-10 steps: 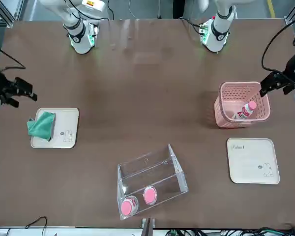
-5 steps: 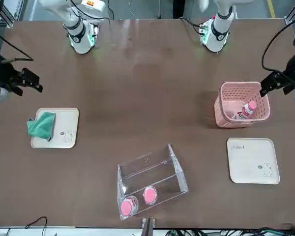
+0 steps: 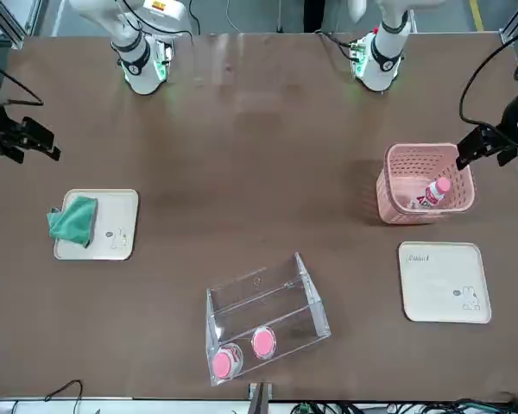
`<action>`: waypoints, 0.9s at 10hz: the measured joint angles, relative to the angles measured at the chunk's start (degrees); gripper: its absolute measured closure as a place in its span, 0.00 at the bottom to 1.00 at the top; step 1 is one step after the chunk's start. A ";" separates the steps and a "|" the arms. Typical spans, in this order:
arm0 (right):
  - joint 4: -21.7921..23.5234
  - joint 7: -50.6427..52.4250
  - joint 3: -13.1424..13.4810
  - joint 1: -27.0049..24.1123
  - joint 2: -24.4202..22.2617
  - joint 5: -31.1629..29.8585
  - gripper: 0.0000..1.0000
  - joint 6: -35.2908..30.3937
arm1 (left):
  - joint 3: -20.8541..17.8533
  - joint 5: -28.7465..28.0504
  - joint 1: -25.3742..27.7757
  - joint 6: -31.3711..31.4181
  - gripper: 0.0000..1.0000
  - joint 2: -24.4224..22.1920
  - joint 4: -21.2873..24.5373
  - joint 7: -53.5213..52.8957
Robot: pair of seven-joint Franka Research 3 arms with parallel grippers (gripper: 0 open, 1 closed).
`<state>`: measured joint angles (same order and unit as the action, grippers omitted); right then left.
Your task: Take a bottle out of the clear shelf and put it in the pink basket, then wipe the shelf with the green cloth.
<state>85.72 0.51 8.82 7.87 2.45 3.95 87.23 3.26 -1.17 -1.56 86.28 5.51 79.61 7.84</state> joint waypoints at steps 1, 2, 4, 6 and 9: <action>1.59 0.00 -0.27 0.00 -0.06 -2.23 0.00 2.12 | 0.02 0.00 -0.01 0.00 0.00 0.00 0.00 0.00; 2.98 0.00 -0.50 0.00 -0.16 -3.46 0.00 3.41 | 0.01 0.00 0.03 0.00 0.00 0.00 0.00 0.00; 3.95 0.00 -0.76 0.00 -0.61 -4.01 0.00 3.93 | -0.03 0.00 0.09 0.00 0.00 0.00 0.00 0.00; 3.99 -0.02 -0.92 -0.07 -0.91 -4.05 0.00 3.92 | -0.04 0.00 0.09 0.00 0.00 0.00 0.00 0.00; 4.08 -0.04 -1.44 -0.81 -0.92 -4.10 0.00 3.91 | -0.06 0.00 0.10 0.00 0.00 0.00 0.00 0.00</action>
<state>89.80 0.47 7.38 7.05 1.53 -0.15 91.14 3.19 -1.17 -1.47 86.29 5.51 79.60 7.84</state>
